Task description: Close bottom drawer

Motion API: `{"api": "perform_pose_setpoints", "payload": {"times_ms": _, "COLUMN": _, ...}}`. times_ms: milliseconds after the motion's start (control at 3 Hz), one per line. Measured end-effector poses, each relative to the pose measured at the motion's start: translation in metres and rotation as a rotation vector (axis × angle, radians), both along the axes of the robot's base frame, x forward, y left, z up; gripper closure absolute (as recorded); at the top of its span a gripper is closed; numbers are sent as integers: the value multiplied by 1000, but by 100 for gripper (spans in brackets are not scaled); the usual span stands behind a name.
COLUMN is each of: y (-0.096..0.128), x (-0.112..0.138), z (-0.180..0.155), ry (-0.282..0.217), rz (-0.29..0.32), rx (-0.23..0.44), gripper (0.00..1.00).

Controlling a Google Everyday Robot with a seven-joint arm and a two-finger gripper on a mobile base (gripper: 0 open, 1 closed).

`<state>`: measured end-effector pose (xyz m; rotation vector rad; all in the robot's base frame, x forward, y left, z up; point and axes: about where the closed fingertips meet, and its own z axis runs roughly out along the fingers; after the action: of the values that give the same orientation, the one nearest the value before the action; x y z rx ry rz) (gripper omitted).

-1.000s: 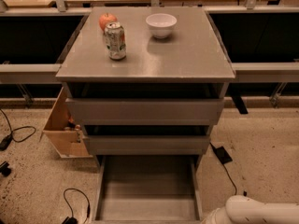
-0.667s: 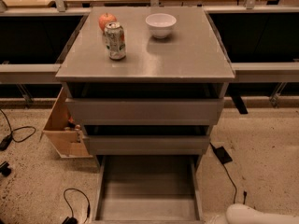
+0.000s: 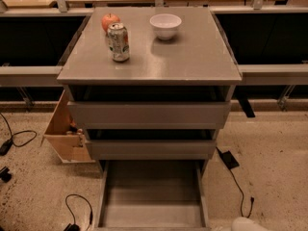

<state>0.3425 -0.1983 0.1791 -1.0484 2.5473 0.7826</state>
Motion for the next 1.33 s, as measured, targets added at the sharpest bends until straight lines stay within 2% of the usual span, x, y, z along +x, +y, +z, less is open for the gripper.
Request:
{"api": "perform_pose_setpoints", "payload": {"times_ms": 333, "y": 5, "x": 8, "z": -11, "ry": -10, "rz": -9, "rx": 42, "gripper": 100}}
{"api": "perform_pose_setpoints", "payload": {"times_ms": 667, "y": 15, "x": 28, "z": -14, "ry": -43, "rz": -9, "rx": 88, "gripper": 100}}
{"api": "perform_pose_setpoints", "payload": {"times_ms": 1333, "y": 26, "x": 95, "z": 14, "ry": -148, "rz": 6, "rx": 126, "gripper": 100}}
